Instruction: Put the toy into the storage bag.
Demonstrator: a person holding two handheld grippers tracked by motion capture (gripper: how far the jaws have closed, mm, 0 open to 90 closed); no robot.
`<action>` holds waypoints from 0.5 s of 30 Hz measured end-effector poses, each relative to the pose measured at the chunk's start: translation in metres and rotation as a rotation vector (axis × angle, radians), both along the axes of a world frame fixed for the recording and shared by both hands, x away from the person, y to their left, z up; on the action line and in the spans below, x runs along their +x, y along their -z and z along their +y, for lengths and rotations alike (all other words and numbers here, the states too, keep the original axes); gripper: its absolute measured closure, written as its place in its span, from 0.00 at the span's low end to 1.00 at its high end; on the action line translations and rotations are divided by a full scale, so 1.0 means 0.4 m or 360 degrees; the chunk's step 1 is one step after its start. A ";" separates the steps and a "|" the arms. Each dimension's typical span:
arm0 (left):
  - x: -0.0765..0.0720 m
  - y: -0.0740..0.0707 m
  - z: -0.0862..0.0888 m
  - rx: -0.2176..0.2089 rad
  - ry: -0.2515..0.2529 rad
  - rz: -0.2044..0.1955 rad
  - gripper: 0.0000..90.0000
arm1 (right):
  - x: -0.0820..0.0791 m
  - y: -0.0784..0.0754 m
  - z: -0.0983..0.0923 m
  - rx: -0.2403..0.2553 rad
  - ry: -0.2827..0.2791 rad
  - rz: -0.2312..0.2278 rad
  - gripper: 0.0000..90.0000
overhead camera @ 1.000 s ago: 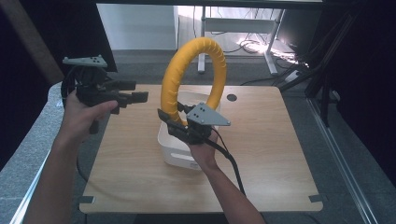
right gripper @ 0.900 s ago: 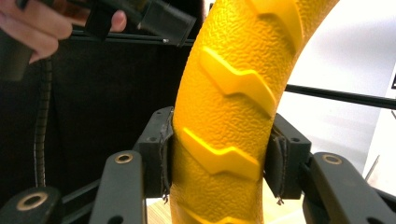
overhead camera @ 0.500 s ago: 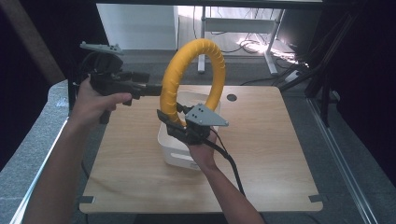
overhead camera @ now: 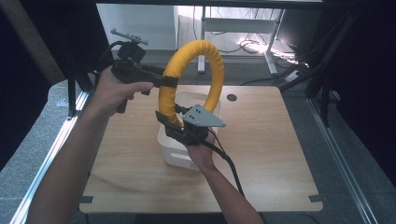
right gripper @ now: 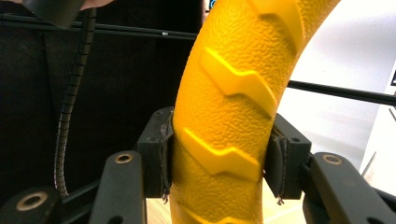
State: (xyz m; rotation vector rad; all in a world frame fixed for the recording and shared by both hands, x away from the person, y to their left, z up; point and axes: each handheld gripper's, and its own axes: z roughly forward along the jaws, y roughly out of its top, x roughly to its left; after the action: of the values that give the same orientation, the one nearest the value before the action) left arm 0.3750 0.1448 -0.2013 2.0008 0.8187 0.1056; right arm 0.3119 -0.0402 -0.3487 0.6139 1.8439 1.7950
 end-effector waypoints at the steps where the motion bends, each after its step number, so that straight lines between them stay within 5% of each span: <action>1: 0.000 0.000 0.000 0.0000 0.0000 0.0000 0.32 | 0.000 0.000 0.000 0.0001 0.0000 -0.0001 0.56; 10: 0.033 0.015 -0.033 0.0000 0.0008 0.0071 0.53 | 0.000 0.002 0.005 -0.0020 -0.0010 0.0014 0.56; 15: 0.040 0.016 -0.035 0.0007 -0.0008 0.0104 0.54 | 0.005 0.004 0.006 -0.0026 -0.0010 0.0030 0.55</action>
State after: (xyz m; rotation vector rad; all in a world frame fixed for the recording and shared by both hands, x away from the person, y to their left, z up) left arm 0.3910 0.1306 -0.2079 2.0155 0.8659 0.0450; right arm 0.3139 -0.0377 -0.3502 0.6216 1.8729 1.7821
